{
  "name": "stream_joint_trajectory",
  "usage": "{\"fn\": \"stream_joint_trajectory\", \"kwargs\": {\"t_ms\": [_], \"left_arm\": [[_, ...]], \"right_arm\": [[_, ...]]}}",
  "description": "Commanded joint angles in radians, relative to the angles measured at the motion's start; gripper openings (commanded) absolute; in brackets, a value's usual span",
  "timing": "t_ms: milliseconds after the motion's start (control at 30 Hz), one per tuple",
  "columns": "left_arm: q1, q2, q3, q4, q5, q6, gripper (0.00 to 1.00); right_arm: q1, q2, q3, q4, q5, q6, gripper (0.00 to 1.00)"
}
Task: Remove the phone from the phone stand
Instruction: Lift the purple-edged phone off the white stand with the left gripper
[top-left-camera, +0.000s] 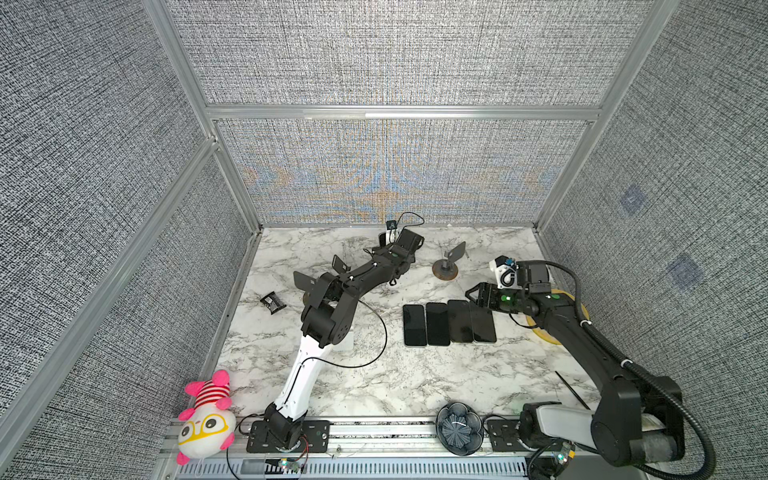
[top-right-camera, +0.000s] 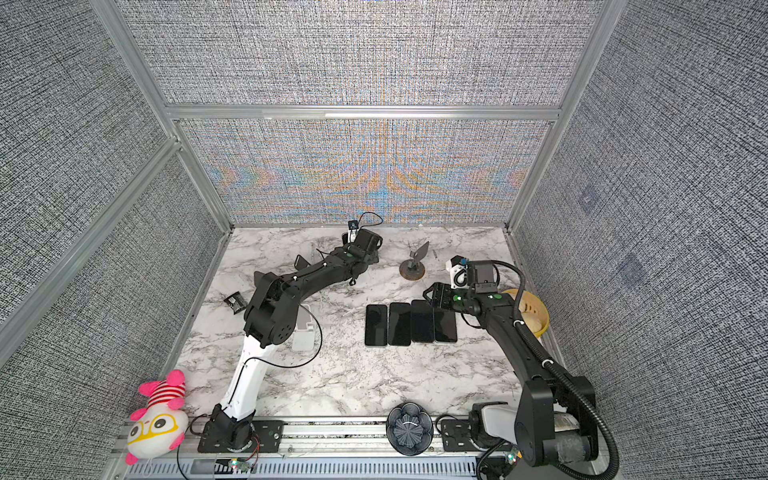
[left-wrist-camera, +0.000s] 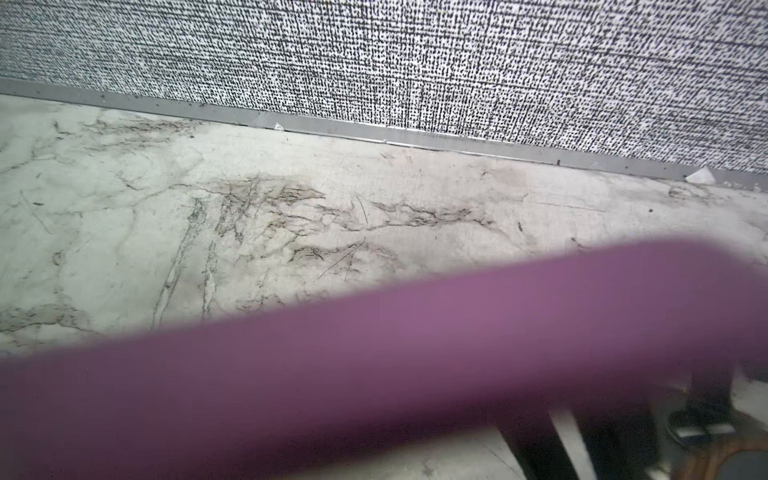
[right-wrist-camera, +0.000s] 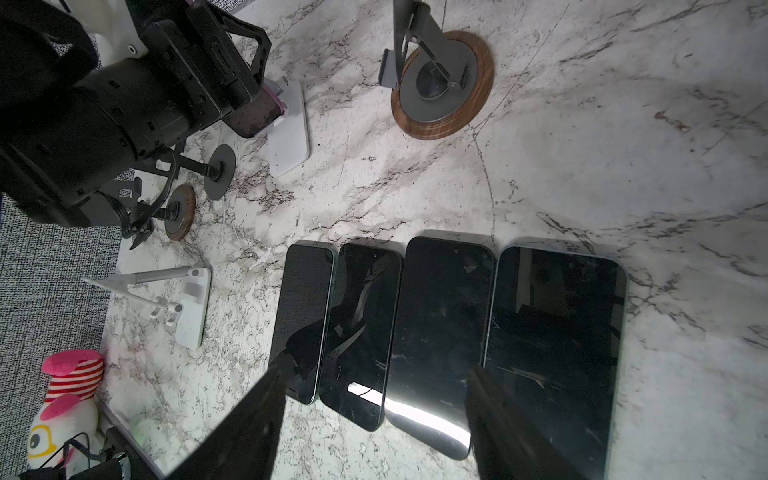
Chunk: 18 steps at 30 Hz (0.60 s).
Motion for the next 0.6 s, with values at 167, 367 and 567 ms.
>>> {"fn": "stream_joint_trajectory", "kwargs": {"t_ms": [167, 367, 567], "left_arm": [[0.008, 0.003, 0.002, -0.017, -0.006, 0.003, 0.84], [0.007, -0.025, -0.027, -0.010, -0.005, 0.008, 0.78], [0.008, -0.060, -0.073, 0.011, -0.019, 0.016, 0.72]], "right_arm": [[0.001, 0.000, 0.002, 0.000, -0.005, -0.014, 0.69], [0.000, 0.005, 0.001, 0.000, -0.005, -0.014, 0.69], [0.001, 0.007, 0.001, 0.003, -0.008, -0.011, 0.70]]}}
